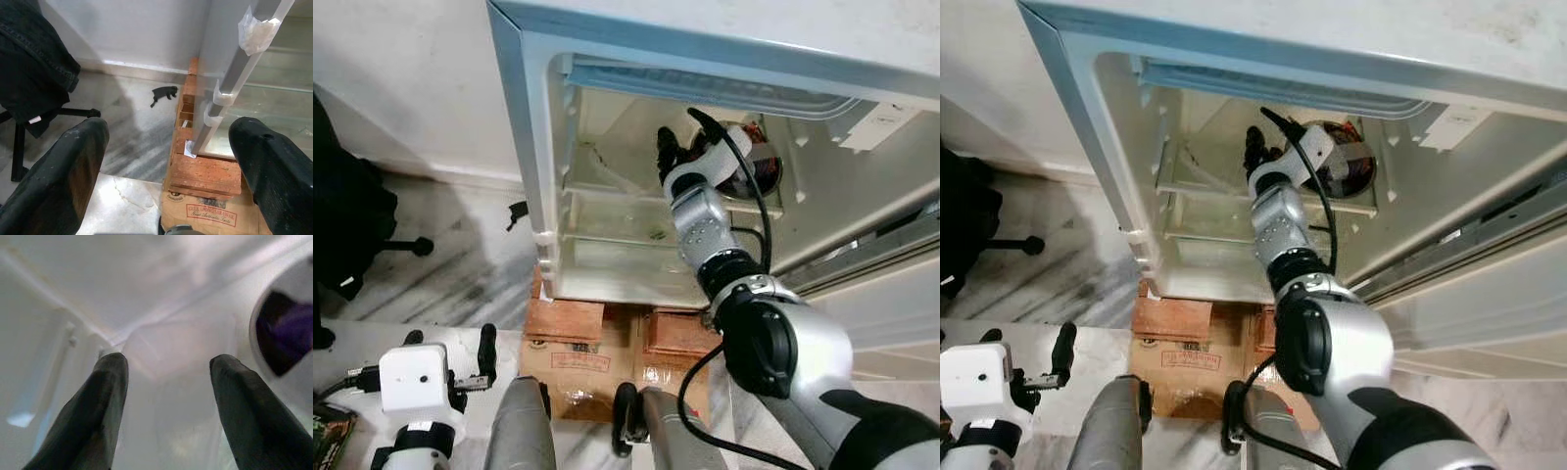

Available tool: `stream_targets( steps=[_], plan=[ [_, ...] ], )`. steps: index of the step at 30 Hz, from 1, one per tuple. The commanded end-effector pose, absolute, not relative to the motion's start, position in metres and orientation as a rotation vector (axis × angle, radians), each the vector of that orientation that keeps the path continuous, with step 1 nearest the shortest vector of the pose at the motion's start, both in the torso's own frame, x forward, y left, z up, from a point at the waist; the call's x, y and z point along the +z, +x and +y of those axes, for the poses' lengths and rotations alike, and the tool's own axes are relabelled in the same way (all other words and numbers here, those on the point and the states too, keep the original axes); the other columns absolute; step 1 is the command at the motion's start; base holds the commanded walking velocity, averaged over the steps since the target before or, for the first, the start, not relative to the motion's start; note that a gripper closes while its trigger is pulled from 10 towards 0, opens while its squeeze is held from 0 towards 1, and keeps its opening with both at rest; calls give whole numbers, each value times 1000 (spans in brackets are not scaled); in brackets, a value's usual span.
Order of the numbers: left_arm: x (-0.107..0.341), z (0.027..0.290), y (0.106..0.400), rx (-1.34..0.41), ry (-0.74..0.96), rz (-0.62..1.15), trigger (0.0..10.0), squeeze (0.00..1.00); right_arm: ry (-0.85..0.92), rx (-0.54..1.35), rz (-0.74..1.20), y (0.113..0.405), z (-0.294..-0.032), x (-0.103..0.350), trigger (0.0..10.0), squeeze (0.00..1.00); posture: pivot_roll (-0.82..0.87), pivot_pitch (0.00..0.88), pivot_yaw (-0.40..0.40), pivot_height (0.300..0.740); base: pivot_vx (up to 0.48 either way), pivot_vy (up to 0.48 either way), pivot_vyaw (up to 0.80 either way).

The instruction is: Restocking fridge

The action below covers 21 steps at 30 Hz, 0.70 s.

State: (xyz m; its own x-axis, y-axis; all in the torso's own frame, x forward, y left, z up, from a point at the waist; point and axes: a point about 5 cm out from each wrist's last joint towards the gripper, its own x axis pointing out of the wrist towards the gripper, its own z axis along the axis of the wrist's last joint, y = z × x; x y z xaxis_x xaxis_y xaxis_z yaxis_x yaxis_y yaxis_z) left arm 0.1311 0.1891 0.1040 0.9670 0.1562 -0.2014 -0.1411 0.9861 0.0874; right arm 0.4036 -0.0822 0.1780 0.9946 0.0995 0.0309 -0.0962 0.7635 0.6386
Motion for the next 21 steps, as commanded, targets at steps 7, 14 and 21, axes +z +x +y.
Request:
stream_targets(
  steps=[7,14,21],
  plan=[
    [100,192,131,168,81,230,10000,0,474,202,-40,397,-126,163,10000,1000,315,296,-150,740,0,0,0],
    [99,192,136,154,81,220,10000,0,261,401,-10,379,-148,141,10000,1000,294,275,-148,740,0,0,0],
    [98,193,142,151,81,210,10000,0,250,727,99,364,-142,131,10000,1000,294,262,-146,740,0,0,0]
  ],
)
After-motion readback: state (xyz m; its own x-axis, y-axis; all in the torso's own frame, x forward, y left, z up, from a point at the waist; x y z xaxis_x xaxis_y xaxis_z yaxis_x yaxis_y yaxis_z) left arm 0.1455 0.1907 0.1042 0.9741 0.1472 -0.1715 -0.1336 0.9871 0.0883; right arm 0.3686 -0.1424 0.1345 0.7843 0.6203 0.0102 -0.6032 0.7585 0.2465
